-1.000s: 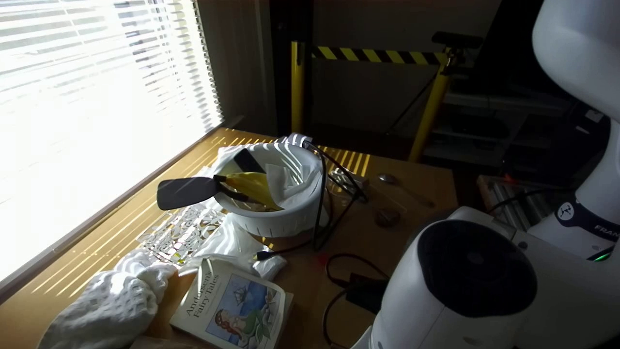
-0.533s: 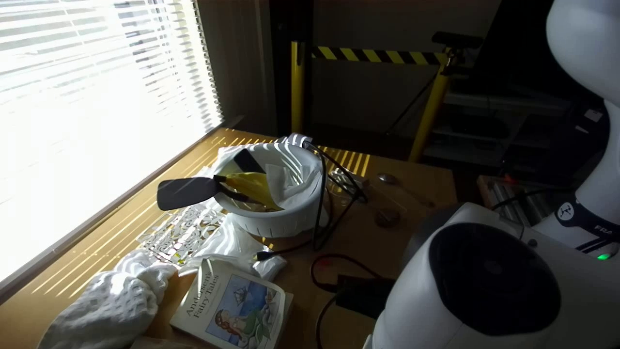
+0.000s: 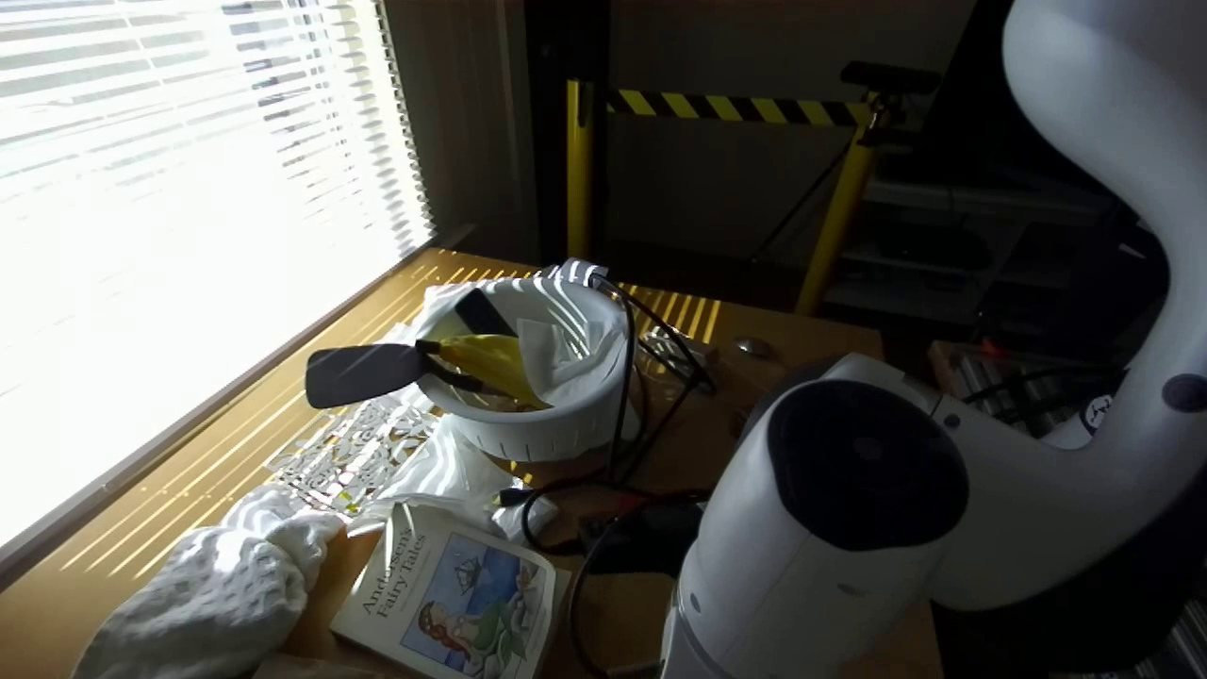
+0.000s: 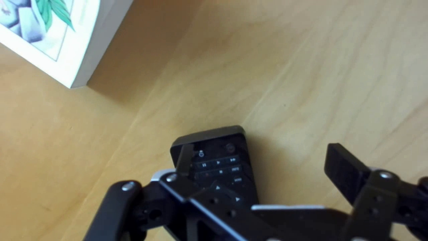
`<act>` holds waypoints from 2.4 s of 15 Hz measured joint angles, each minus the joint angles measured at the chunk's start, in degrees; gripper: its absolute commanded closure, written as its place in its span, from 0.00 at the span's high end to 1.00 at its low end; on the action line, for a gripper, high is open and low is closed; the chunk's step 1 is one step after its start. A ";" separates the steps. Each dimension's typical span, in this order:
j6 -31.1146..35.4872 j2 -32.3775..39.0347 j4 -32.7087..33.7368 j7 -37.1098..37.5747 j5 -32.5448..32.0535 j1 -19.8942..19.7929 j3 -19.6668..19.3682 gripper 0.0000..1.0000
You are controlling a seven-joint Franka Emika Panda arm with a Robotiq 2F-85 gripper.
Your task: Put the black remote, the stapler and the silver spoon inside the white colander
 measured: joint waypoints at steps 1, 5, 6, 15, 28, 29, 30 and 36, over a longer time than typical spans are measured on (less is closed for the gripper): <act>0.12 0.01 0.12 -2.57 -0.71 0.00 -0.39 1.00; 0.29 0.45 1.28 -10.78 -3.59 0.51 -0.84 1.00; 0.29 0.60 1.69 -11.47 -4.06 1.08 -1.03 1.00; 1.10 1.68 2.79 -11.48 -4.38 3.09 -1.64 1.00; -0.39 7.04 8.57 -7.65 -4.39 8.22 -4.31 0.36; -0.50 6.80 8.69 -6.63 -4.43 8.62 -4.51 0.36; -0.76 6.39 8.69 -5.44 -4.44 8.97 -4.66 0.36; -3.61 -2.54 4.44 7.76 -5.48 8.64 -8.50 0.36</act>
